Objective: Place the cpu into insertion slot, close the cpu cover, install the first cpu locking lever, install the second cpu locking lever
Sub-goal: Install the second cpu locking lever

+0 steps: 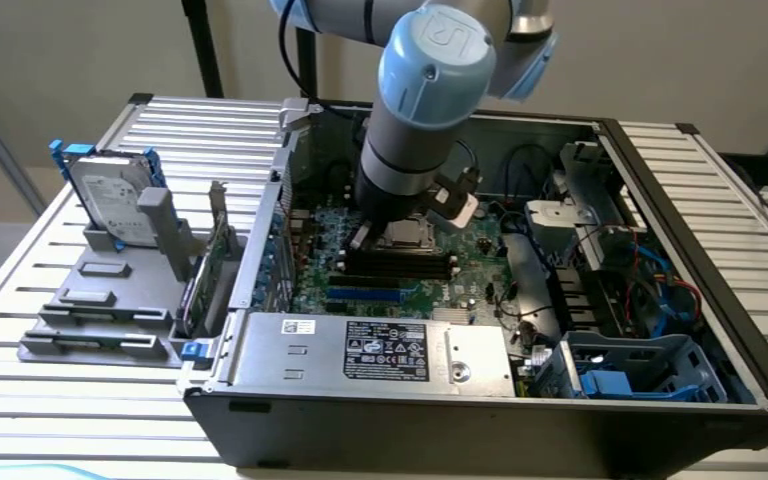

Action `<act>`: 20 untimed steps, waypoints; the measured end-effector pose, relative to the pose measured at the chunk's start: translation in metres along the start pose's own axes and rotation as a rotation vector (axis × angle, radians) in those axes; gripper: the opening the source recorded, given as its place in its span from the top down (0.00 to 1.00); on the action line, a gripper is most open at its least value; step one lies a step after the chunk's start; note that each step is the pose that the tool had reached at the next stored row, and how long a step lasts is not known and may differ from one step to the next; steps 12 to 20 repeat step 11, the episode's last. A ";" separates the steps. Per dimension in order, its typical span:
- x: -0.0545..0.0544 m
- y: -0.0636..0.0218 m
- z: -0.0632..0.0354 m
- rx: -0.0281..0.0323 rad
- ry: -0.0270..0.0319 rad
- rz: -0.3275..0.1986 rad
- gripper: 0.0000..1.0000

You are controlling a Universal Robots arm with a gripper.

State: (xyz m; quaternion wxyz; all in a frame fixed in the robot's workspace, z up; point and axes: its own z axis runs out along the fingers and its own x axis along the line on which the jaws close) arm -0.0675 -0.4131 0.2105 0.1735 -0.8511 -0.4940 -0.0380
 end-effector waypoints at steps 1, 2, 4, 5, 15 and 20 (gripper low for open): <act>0.001 -0.0011 -0.0039 -0.0003 -0.0007 0.000 0.89; 0.002 -0.0022 -0.0072 -0.0005 -0.0009 0.000 0.89; 0.002 -0.0029 -0.0094 -0.0005 -0.0009 0.000 0.89; 0.002 -0.0029 -0.0094 -0.0005 -0.0009 0.000 0.89; 0.002 -0.0030 -0.0096 -0.0004 -0.0008 0.000 0.89; 0.002 -0.0030 -0.0096 -0.0004 -0.0008 0.000 0.89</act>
